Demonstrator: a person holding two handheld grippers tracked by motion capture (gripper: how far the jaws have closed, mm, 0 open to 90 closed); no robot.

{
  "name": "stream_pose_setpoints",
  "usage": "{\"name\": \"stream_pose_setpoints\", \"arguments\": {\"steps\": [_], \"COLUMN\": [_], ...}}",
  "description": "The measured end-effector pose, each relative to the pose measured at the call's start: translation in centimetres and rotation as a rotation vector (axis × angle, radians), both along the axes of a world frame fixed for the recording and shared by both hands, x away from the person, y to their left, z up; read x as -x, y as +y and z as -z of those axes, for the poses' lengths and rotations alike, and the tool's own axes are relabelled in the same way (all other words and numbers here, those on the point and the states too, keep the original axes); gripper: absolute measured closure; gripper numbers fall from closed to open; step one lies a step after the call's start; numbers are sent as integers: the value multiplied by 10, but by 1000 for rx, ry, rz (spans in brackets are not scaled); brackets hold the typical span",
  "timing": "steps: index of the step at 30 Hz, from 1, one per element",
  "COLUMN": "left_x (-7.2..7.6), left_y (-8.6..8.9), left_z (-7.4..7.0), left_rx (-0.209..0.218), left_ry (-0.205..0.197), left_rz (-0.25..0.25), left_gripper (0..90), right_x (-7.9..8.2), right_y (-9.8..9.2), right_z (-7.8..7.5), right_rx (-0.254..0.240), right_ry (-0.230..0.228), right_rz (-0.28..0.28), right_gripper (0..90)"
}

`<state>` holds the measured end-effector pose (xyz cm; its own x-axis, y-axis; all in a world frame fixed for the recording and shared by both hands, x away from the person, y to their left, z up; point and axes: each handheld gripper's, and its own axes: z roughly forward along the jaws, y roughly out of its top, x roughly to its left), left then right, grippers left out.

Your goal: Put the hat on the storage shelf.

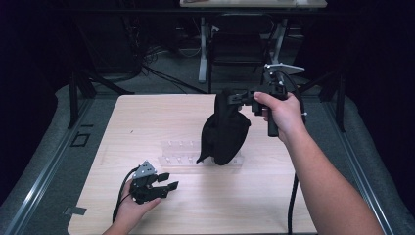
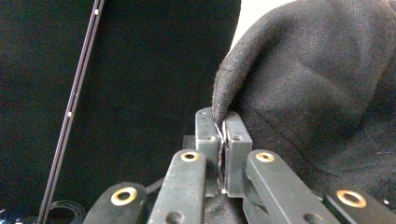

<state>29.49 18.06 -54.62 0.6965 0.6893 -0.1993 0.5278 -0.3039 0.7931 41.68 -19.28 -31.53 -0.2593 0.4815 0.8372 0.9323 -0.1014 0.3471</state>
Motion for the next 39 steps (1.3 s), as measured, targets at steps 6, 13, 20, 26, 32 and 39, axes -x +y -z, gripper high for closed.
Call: {"name": "stream_pose_setpoints", "arguments": {"steps": [6,13,20,26,32,39], "left_x": [-1,-7,-14,-18,-21,-23], "left_y": [-5,-14,-32,-50,-66,-80], "left_z": [-4,-17,-36,-46,-53,-57], "left_rx": [3,-23,-22,-12,-15,-57], "left_ry": [-17,-51,-106,-133,-155,-201], "left_rz": [19,42,73,101,107,111], "left_gripper": [503,562,601,622,654,726], "right_x": [-3,-3,-4,-4,-4,-4], "right_y": [7,13,14,15,15,16], "right_z": [4,11,14,15,15,16], "right_rx": [-12,-44,-72,-74,-74,-80], "right_ry": [-6,-4,4,1,-3,-6], "right_rz": [-5,-13,2,-2,3,1], "right_gripper": [877,875,873,867,865,861]}}
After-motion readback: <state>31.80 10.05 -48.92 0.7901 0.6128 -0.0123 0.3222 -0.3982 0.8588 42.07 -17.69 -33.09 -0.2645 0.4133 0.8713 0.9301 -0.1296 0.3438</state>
